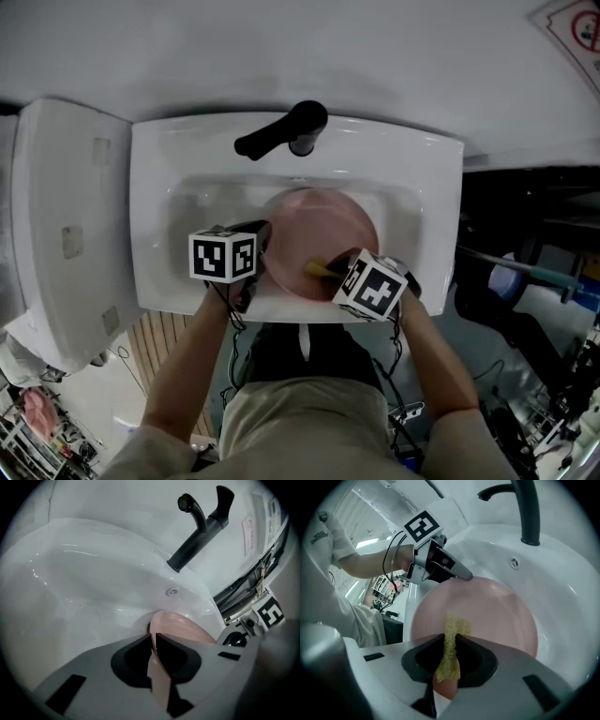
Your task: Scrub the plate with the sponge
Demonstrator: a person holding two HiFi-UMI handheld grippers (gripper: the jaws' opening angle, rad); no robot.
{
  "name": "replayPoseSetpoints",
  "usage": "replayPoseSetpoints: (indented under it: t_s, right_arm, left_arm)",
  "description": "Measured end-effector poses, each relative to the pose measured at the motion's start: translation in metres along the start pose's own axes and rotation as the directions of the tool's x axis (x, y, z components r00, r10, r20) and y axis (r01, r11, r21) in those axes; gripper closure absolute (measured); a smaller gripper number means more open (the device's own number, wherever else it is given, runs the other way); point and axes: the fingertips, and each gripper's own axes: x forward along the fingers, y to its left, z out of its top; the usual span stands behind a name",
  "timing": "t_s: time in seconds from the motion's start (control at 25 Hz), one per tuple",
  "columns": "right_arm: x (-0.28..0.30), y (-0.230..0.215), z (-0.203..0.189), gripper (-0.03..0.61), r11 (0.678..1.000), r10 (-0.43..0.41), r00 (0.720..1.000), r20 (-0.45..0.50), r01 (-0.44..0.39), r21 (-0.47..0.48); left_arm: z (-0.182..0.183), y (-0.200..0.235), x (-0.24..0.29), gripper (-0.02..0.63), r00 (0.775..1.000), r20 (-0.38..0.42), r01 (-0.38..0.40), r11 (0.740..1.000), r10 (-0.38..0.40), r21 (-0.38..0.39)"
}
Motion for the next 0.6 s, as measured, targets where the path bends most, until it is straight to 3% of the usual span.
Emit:
replayPoseSetpoints:
  t_s: [0.2, 0.36, 0.6]
  right_arm:
    - [0.012, -0.017, 0.031, 0.500, 1.000, -0.010, 0.995, 0.100, 0.009, 0.015]
    - [0.019, -0.035, 0.046, 0.502, 0.999, -0.040, 0.991, 0.128, 0.037, 0.032]
    - [0.023, -0.083, 0.051, 0.503, 0.973, -0.213, 0.965, 0.150, 0.195, 0.125]
  left_arm:
    - [0.001, -0.001, -0.001, 0.575, 1.000, -0.003, 0.010, 1.000, -0.010, 0.006]
    - [0.002, -0.002, -0.002, 0.572, 1.000, -0.001, 0.011, 1.000, -0.011, 0.021]
    - [-0.003, 0.001, -0.003, 0.572, 1.000, 0.002, 0.010, 1.000, -0.010, 0.008]
